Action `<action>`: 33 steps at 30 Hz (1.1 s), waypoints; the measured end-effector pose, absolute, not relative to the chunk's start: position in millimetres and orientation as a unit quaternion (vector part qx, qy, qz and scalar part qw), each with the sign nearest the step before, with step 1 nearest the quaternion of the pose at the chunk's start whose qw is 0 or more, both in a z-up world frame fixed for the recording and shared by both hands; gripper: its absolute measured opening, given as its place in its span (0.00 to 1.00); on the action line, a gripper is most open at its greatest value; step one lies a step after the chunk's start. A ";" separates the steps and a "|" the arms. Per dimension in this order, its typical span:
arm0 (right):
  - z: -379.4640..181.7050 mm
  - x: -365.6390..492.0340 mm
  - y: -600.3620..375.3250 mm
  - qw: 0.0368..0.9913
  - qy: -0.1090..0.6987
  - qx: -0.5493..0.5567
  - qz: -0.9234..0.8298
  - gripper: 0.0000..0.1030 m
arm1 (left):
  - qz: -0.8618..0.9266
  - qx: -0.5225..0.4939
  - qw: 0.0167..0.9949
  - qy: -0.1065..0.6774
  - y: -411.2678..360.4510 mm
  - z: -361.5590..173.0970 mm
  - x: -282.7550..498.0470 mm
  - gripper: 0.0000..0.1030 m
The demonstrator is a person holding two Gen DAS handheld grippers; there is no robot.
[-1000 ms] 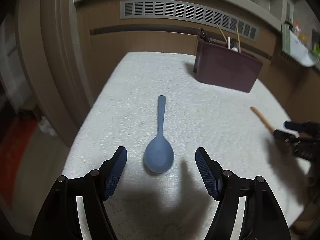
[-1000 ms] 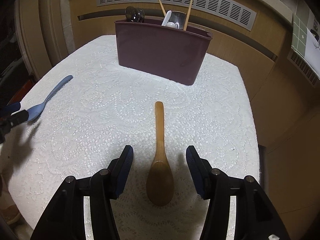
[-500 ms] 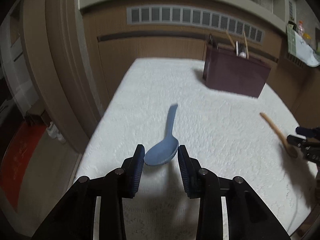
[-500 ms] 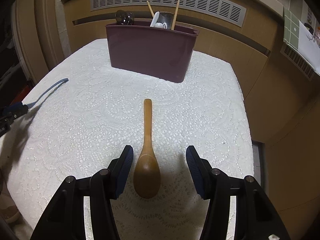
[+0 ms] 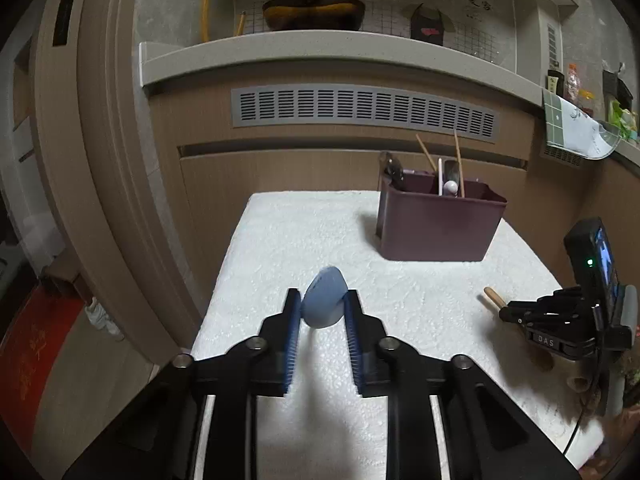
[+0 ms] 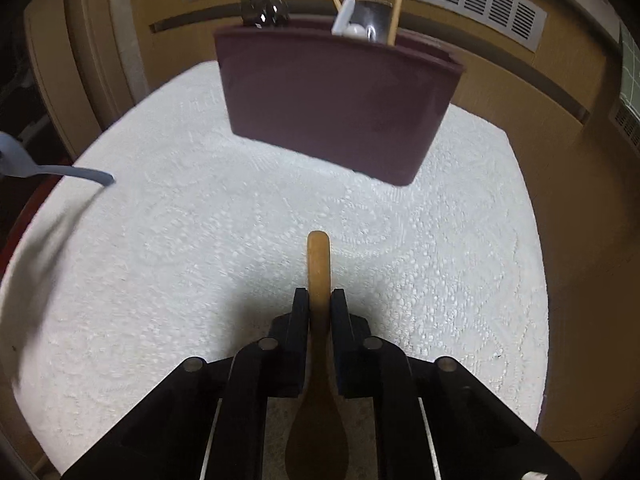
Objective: Organize utensils
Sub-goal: 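Grasp the blue spoon with the left tool, adjusting its grip on the bowl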
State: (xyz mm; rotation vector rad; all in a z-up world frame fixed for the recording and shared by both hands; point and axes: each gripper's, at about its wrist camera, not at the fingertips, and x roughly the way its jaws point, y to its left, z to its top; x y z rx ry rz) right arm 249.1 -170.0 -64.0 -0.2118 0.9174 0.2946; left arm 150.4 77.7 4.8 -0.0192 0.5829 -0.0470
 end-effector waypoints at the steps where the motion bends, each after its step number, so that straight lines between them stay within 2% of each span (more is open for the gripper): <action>1: -57.7 244.3 -170.9 0.885 0.431 -0.099 0.144 0.10 | -0.028 -0.010 0.958 0.286 75.9 8.0 150.9 0.16; 5: -42.3 230.4 -176.3 0.895 0.410 -0.090 0.148 0.10 | -0.030 -0.006 0.956 0.290 74.2 9.5 157.3 0.15; 10: -42.2 223.1 -182.2 0.897 0.409 -0.087 0.143 0.10 | -0.089 -0.041 0.931 0.352 80.7 -12.6 169.1 0.16; 14: -44.8 218.2 -188.0 0.896 0.414 -0.081 0.140 0.10 | -0.092 -0.017 0.916 0.389 78.4 -26.9 164.6 0.18; 16: -46.8 216.4 -190.4 0.895 0.416 -0.077 0.140 0.10 | -0.107 -0.016 0.905 0.412 76.0 -37.0 161.2 0.22; 18: -49.0 215.8 -192.6 0.894 0.420 -0.074 0.139 0.10 | -0.121 -0.002 0.899 0.420 68.5 -43.9 158.3 0.33; 20: -50.9 214.4 -192.8 0.892 0.423 -0.072 0.140 0.10 | -0.137 0.016 0.893 0.428 58.3 -48.4 160.3 0.38; 26: -54.2 209.7 -188.5 0.890 0.426 -0.071 0.145 0.10 | -0.223 -0.006 0.853 0.472 43.3 -57.7 214.8 0.40; 33: -59.6 204.2 -191.5 0.887 0.437 -0.074 0.132 0.10 | -0.234 -0.056 0.814 0.529 55.9 -84.5 279.7 0.40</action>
